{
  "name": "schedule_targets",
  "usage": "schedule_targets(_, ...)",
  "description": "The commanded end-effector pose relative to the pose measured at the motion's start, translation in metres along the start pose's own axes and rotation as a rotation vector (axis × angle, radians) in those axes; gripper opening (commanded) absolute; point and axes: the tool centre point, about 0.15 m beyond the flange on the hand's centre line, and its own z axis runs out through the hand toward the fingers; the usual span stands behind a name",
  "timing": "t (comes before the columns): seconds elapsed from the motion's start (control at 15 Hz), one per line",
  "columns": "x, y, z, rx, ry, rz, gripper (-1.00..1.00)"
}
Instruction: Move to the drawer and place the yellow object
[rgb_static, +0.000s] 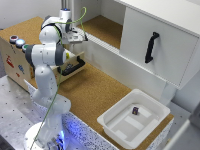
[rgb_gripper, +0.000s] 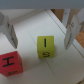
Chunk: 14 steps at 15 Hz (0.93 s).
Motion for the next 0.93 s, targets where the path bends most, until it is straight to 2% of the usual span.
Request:
schedule_targets(0.0,-0.001,-0.015,-0.039,-0.068,0.057,-0.086,1.0)
schedule_targets(0.13,-0.005,-0.039,-0.091,-0.176,0.079,-0.079,1.0)
schedule_targets(0.4,-0.012,-0.085,-0.149,-0.212,0.046,0.005,1.0)
schedule_targets(0.6,-0.016,-0.129,-0.167,-0.216,0.068,0.037,1.0)
schedule_targets(0.73,-0.013,-0.165,-0.169,-0.22,0.062,0.046,1.0)
schedule_targets(0.87,-0.009,-0.205,-0.174,-0.235,0.084,0.081,1.0)
